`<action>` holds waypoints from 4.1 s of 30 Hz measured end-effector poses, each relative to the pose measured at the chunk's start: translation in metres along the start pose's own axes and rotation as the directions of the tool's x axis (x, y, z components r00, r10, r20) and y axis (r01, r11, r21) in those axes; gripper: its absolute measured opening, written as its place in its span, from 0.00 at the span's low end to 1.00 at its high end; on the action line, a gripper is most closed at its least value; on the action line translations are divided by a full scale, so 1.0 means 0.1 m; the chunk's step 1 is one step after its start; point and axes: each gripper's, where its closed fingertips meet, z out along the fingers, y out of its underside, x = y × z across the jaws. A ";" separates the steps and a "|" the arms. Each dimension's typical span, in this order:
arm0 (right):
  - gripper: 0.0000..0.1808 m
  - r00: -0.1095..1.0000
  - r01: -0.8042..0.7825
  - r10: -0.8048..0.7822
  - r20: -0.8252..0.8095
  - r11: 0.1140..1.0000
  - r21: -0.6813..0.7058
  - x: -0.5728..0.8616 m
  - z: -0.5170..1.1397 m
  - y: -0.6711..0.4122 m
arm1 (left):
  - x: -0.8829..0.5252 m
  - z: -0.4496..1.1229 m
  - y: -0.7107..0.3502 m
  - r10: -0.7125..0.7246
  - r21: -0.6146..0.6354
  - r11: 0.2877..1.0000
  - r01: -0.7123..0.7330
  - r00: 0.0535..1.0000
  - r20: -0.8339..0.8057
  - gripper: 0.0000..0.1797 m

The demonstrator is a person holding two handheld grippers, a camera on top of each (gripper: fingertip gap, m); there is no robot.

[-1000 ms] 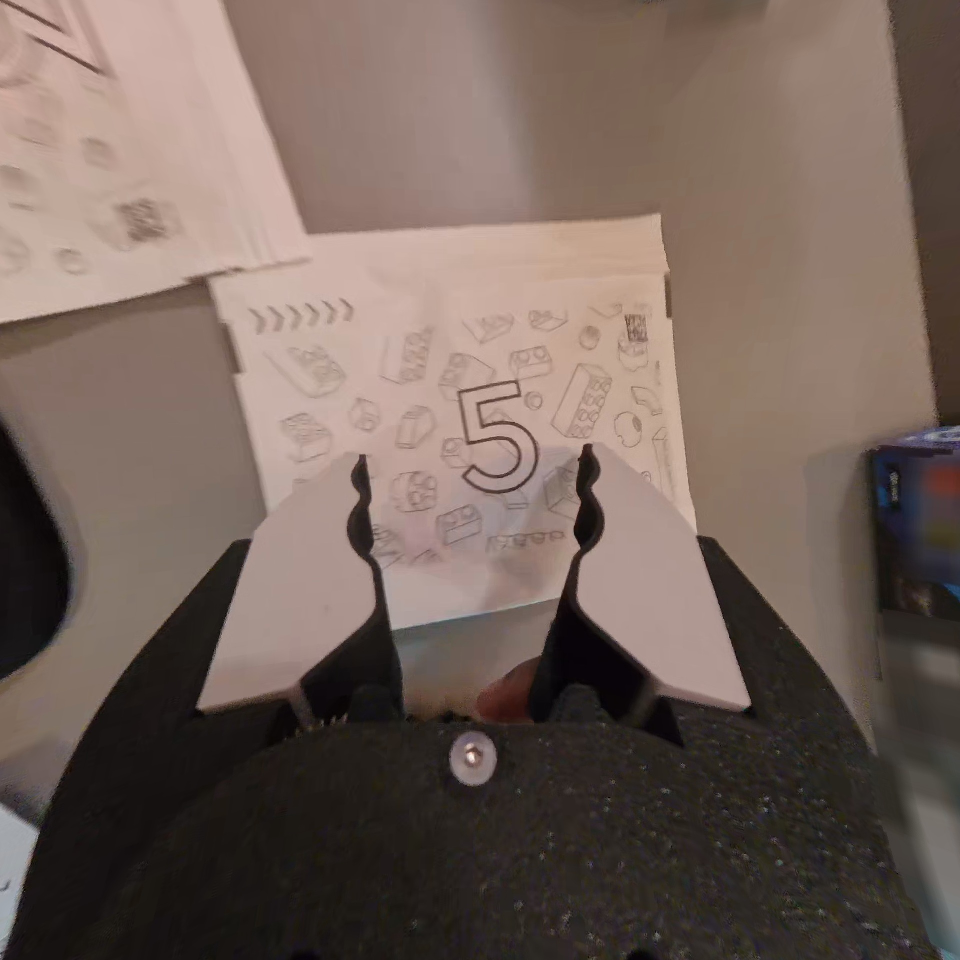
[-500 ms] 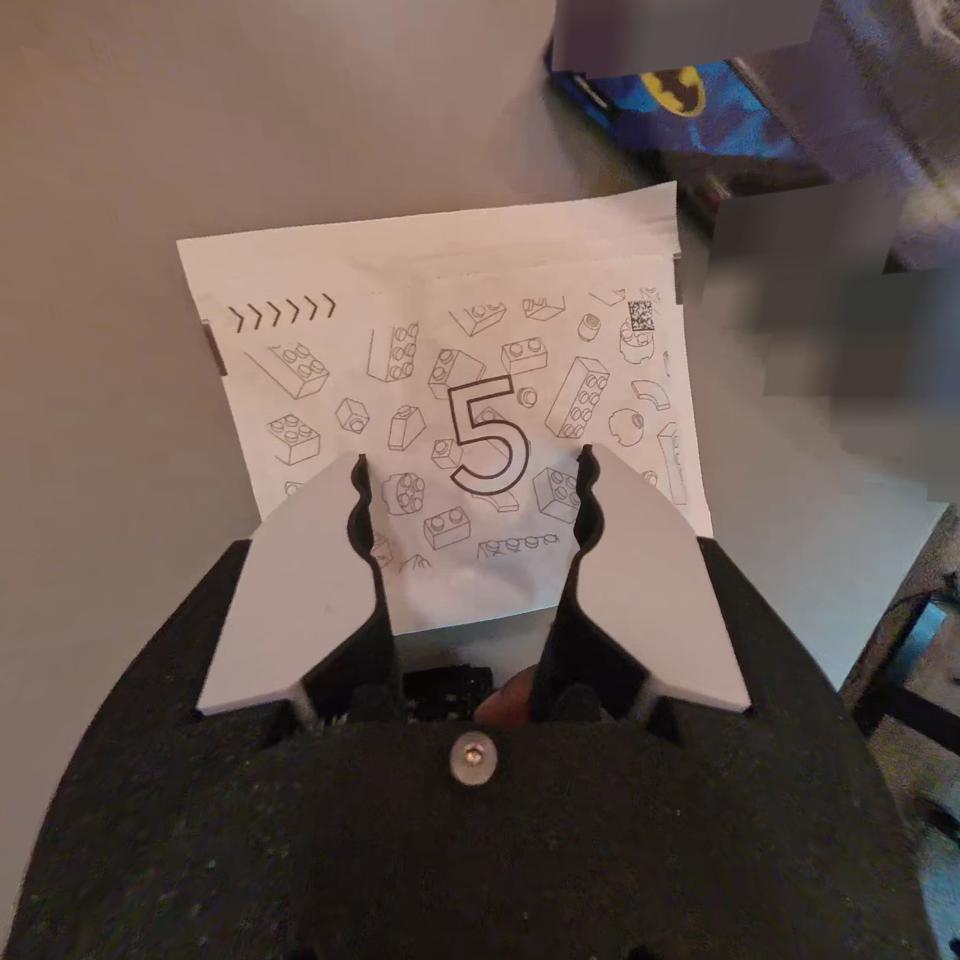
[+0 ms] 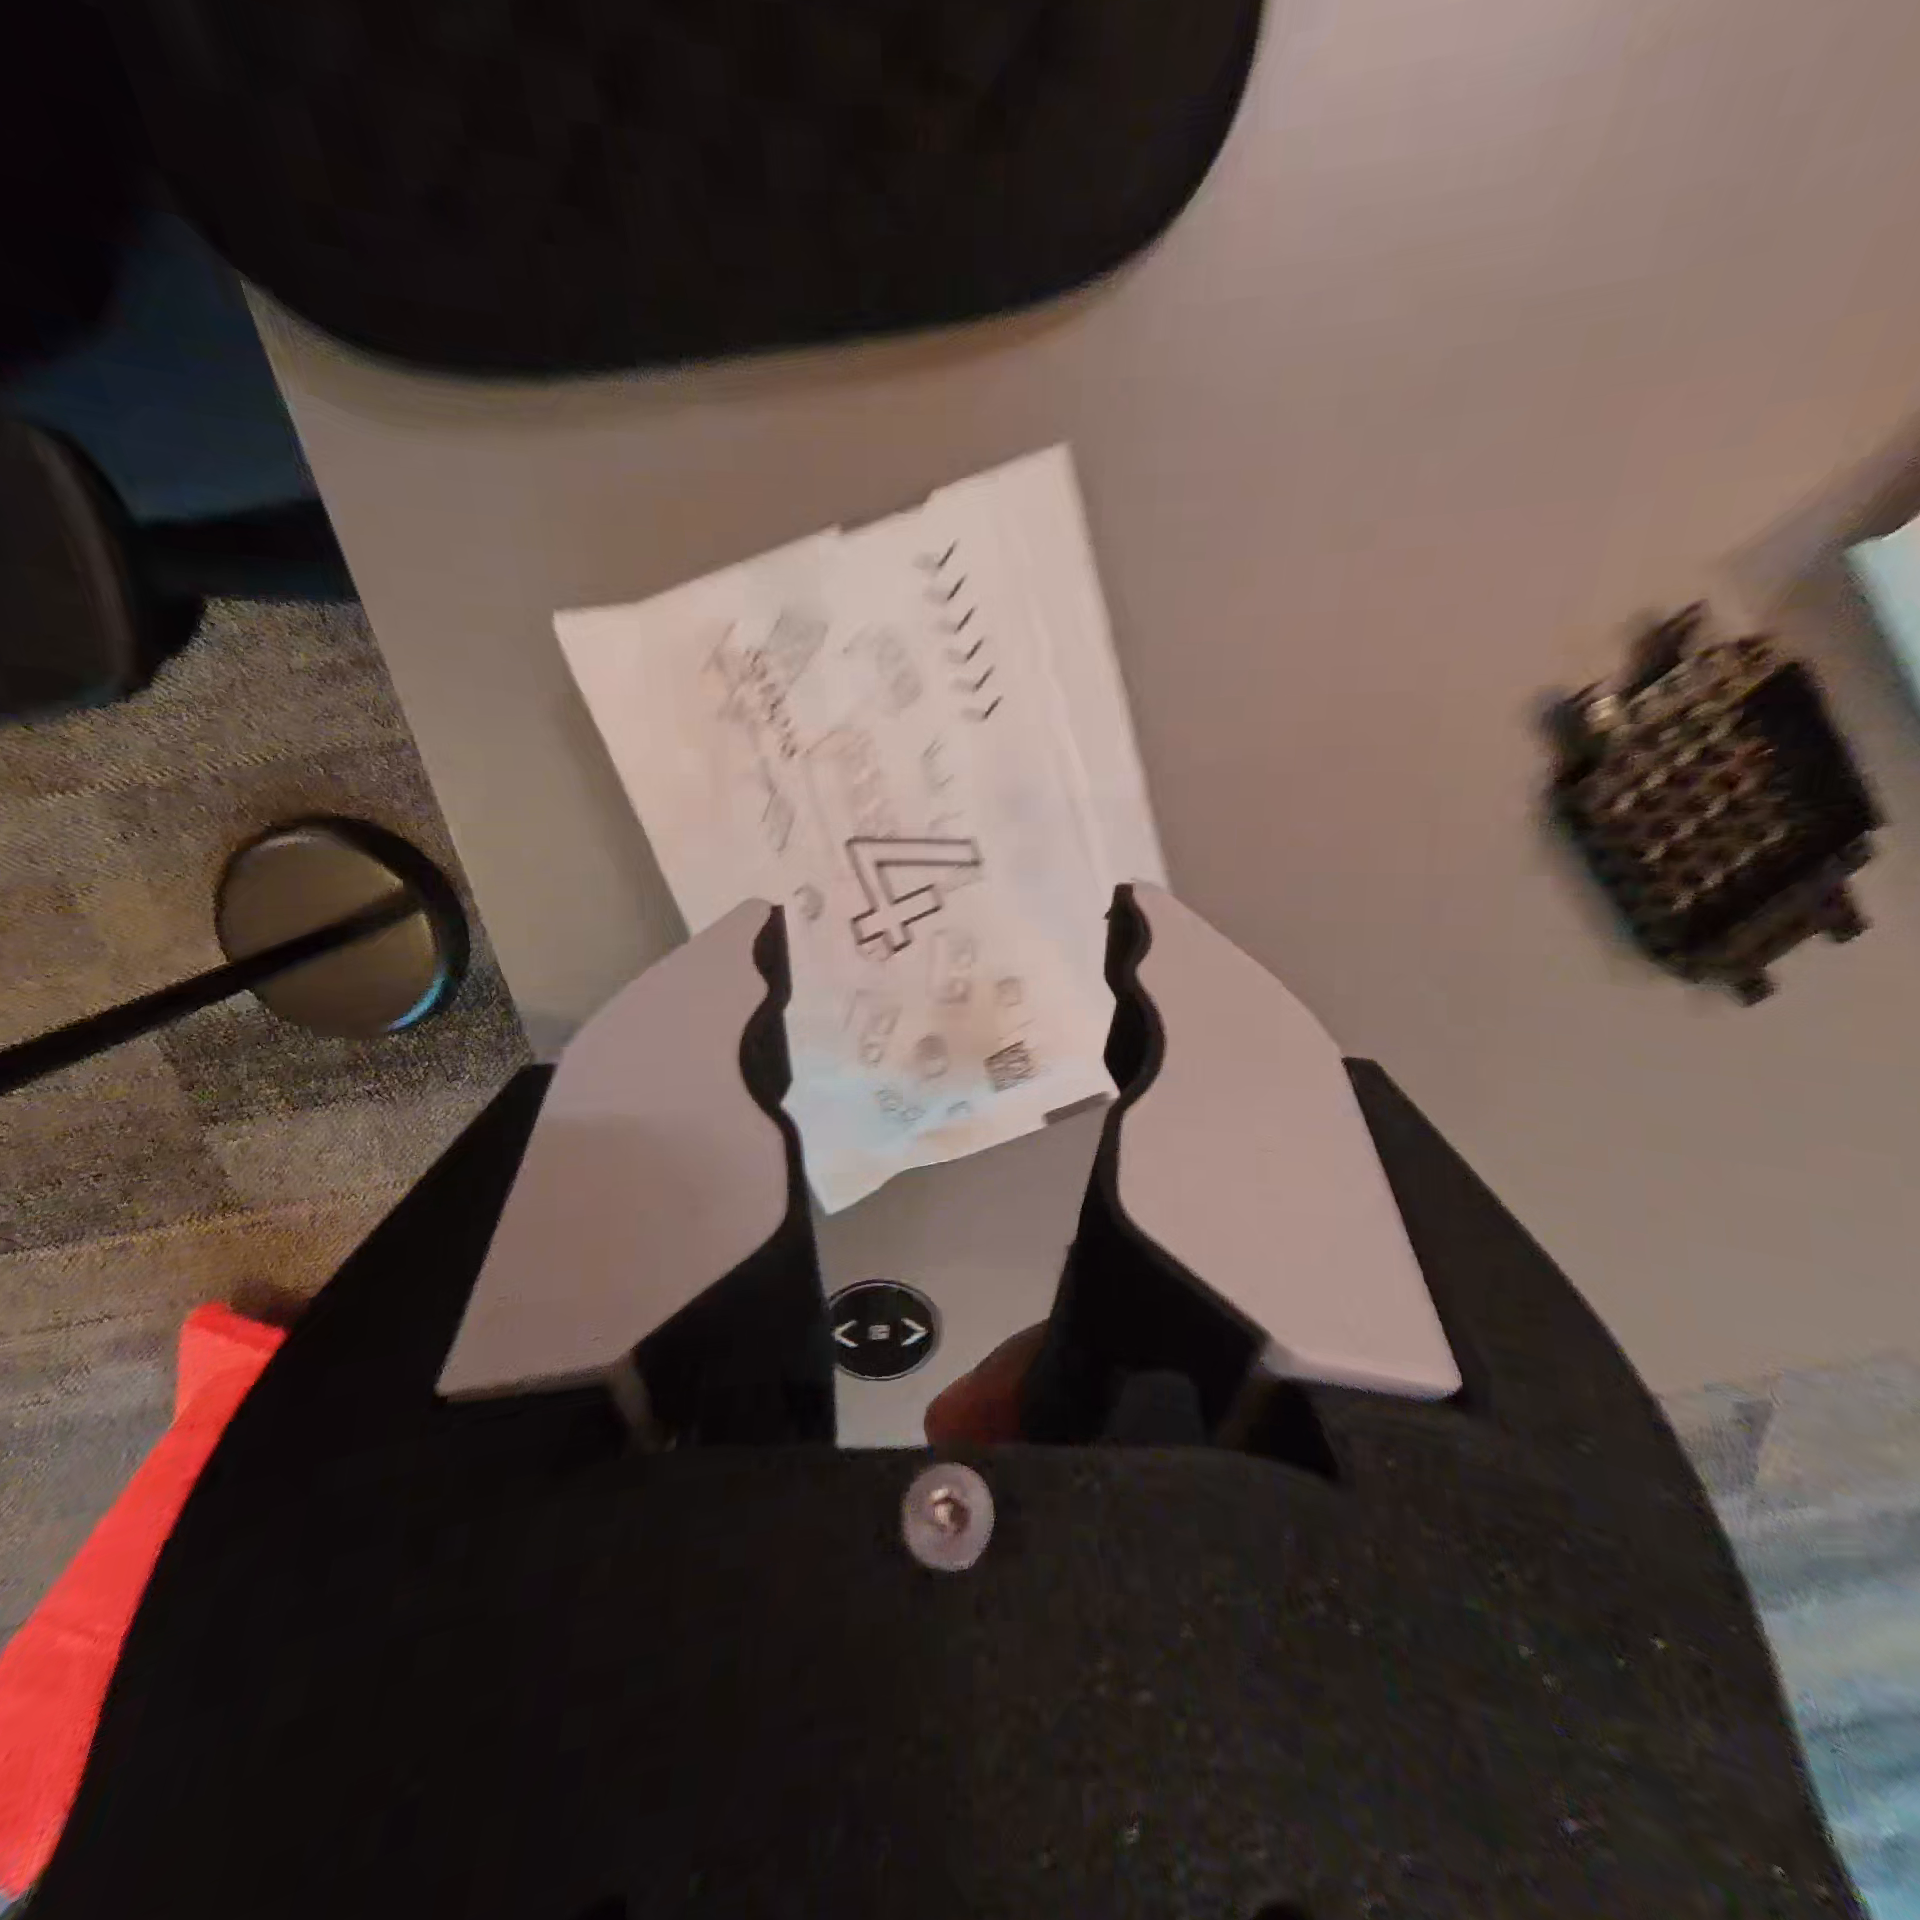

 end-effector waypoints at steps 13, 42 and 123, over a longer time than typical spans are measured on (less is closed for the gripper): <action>0.32 0.961 -0.260 0.276 -0.013 0.919 0.297 0.53 0.35 -0.34 | 0.07 -0.15 0.05 0.020 -0.011 1.000 -0.020 0.999 0.031 0.21; 0.38 0.994 0.091 -0.106 0.038 0.955 0.281 1.28 0.31 -1.39 | -0.08 -0.52 0.23 -0.021 -0.030 0.999 0.026 0.985 0.174 0.21; 0.72 0.694 -0.720 0.694 -0.193 0.664 -0.200 2.67 0.69 -0.09 | -0.92 -1.21 0.52 -0.210 -0.002 0.968 0.249 0.820 0.533 0.59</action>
